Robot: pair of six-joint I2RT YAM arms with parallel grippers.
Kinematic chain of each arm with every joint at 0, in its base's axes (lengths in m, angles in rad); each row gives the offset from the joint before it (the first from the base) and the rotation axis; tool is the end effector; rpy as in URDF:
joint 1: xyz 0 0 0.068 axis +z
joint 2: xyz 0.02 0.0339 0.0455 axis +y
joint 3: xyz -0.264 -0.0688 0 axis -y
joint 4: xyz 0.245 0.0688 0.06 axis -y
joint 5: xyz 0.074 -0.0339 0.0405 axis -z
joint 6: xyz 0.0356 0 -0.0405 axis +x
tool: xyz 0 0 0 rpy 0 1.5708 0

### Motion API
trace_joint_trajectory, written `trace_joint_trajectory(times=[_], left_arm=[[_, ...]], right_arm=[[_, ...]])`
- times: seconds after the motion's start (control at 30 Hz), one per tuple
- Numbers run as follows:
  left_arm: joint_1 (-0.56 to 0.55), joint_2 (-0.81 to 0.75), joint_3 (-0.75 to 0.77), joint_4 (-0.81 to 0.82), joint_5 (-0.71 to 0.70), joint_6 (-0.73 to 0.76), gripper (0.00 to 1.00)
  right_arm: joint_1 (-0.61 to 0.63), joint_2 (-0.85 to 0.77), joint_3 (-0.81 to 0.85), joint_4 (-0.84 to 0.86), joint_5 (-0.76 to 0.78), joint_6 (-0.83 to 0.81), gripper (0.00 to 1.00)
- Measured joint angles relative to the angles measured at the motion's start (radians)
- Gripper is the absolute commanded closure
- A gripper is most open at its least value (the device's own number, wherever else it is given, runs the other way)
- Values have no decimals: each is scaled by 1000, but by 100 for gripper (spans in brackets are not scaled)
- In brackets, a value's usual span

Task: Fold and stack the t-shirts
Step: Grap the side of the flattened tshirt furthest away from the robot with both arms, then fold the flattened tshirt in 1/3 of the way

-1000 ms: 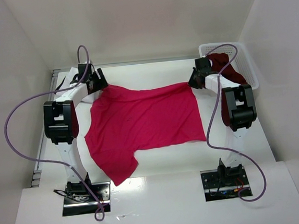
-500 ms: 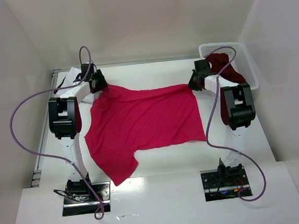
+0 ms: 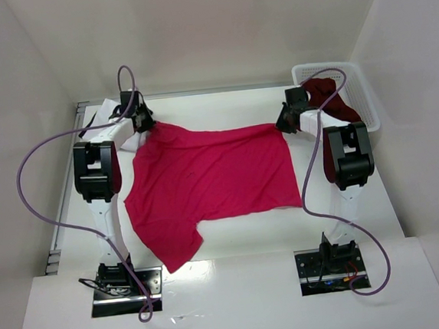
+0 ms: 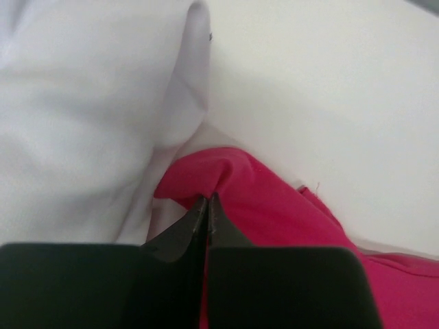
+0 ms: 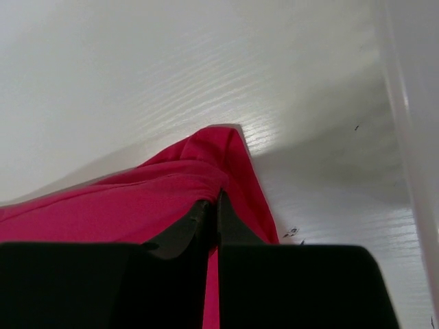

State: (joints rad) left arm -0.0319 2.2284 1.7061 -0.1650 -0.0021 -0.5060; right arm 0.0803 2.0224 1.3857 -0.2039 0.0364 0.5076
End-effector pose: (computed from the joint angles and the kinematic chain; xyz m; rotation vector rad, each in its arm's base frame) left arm 0.5081 -0.0161 0.1827 -0.5351 2.2100 -0.2834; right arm 0.4397 0.0341 0.1720 0.5302 2.3645 0.2261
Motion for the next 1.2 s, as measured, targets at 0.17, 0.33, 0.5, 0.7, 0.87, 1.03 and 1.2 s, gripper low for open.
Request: trace_joint_trajectory(times=[0.17,0.33,0.5,0.7,0.87,1.03,1.2], left_arm=[[-11,-1,37,1,-16,8,100],[-18,-39,61,-27,-42,39,100],[-19,-150,67,-51,-75,87,100],[-19,-278,68,-64,-122,137,100],[-19,-340,67,-77,-120,171,100],[-19,-367,56,-75,-74,198,100],[-21,-429,-45,-78,-21,217,100]], right_arm=[[0,0,51,-16,-1,-4,100],[0,-3,124,-29,-7,-8,100],[0,-18,168,-53,-9,-17,100],[0,-47,201,-78,-9,-38,100],[0,-53,210,-81,-11,-45,100],[0,-63,198,-80,-24,-40,100],[0,-113,109,-74,-37,-29,100]])
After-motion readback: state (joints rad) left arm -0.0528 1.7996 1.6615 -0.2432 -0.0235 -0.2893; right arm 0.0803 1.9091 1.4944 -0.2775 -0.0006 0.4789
